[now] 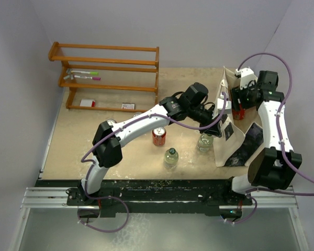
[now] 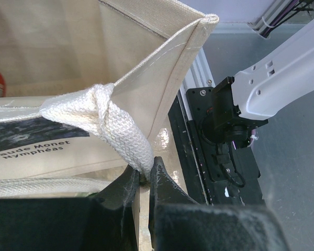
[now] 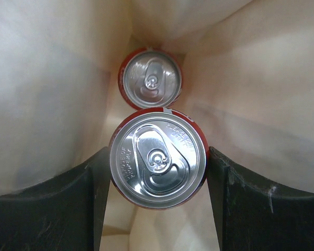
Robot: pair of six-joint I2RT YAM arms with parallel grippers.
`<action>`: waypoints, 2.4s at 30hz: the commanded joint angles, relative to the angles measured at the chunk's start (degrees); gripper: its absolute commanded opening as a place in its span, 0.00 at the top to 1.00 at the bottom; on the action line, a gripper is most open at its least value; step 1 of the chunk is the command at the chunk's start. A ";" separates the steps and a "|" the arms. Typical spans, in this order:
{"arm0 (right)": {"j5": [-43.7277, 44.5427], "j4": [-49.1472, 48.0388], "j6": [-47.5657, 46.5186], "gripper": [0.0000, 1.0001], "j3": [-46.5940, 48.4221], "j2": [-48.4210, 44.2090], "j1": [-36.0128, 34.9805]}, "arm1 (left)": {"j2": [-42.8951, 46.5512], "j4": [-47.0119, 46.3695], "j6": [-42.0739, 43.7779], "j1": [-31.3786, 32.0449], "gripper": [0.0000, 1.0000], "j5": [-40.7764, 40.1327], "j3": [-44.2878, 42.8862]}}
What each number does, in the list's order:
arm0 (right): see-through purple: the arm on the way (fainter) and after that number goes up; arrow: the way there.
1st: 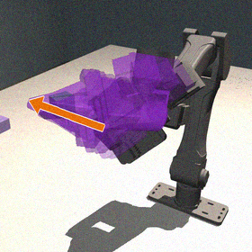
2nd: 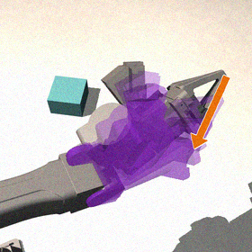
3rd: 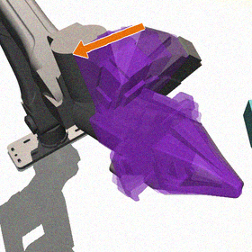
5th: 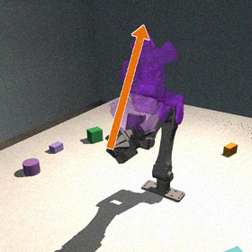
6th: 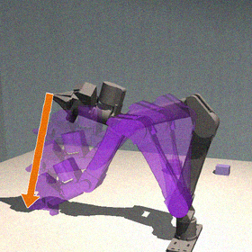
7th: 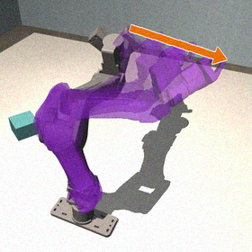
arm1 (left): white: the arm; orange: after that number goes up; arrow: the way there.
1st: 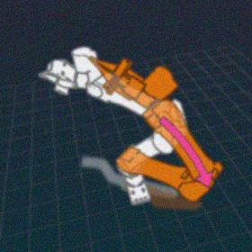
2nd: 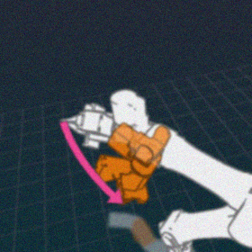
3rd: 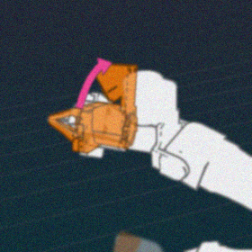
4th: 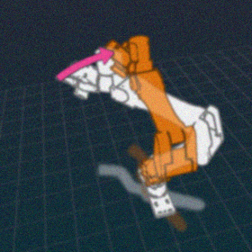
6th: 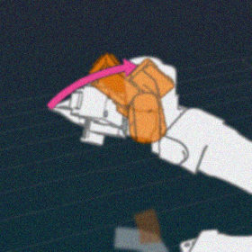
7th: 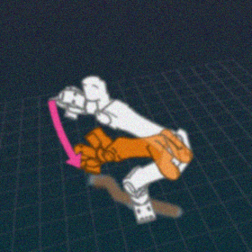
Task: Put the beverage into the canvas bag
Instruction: Place the drink in the canvas bag.
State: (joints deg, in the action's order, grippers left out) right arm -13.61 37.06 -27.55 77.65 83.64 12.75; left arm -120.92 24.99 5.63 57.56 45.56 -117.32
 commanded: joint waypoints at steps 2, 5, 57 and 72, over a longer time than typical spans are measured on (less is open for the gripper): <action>0.17 -0.89 -3.32 1.00 -0.21 0.37 -0.27 | 3.20 -0.03 0.33 0.28 1.00 0.67 -2.39; -0.34 -0.73 -3.46 1.00 -0.62 1.33 -0.33 | 3.26 -0.03 0.35 0.27 1.00 0.64 -2.35; 5.85 -20.25 1.01 0.82 0.02 19.82 0.90 | 5.10 -0.56 0.30 0.32 1.00 2.25 -0.08; 6.08 -18.91 0.89 0.49 -0.67 19.26 1.47 | 0.87 -1.64 -2.24 0.35 1.00 2.92 -4.05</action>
State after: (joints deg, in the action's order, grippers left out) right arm -10.04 19.81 -24.47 76.27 102.15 13.15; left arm -119.94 25.06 5.15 57.54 45.58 -116.90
